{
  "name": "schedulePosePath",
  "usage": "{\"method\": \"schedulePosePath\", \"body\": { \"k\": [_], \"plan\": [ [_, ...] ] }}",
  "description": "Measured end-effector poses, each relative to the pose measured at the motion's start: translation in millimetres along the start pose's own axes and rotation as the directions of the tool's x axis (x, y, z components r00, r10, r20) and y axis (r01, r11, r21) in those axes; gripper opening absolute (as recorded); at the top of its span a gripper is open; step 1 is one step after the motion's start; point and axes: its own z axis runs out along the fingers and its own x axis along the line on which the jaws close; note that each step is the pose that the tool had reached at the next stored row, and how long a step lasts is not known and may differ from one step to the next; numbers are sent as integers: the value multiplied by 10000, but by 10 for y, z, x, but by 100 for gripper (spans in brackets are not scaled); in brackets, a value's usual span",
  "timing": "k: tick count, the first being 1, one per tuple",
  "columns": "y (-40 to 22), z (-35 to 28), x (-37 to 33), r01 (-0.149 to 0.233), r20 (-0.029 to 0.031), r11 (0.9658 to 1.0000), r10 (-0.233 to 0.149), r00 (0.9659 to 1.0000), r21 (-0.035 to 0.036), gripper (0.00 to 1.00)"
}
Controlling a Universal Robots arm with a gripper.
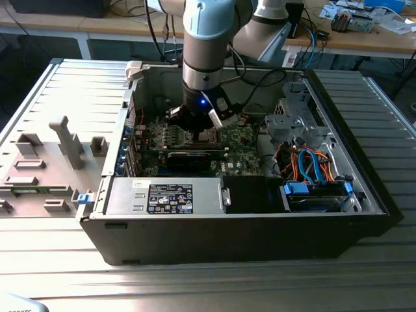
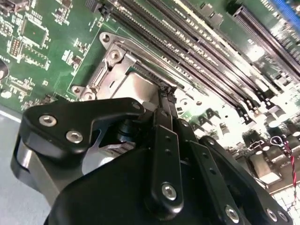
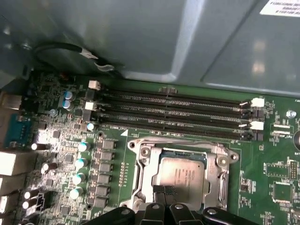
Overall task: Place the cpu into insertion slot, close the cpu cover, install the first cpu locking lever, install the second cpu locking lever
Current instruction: 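Install the second cpu locking lever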
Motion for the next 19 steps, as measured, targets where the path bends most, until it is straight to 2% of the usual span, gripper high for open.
{"method": "schedulePosePath", "body": {
  "k": [1,3,4,5,8,10,12,19],
  "plan": [
    [9,-33,1,-3,-10,10000,3,10000,73,11],
    [21,-108,0,-3,-16,9999,3,10000,126,11],
    [24,-140,1,-3,-17,9999,3,10000,137,11],
    [31,-203,3,-5,-19,9999,5,10000,156,11],
    [41,-300,5,-6,-20,9999,6,10000,171,11],
    [49,-350,6,-8,-25,9998,8,10000,205,11],
    [55,-383,6,-8,-30,9997,8,10000,246,11],
    [56,-396,7,-8,-30,9997,9,10000,251,11]
  ]
}}
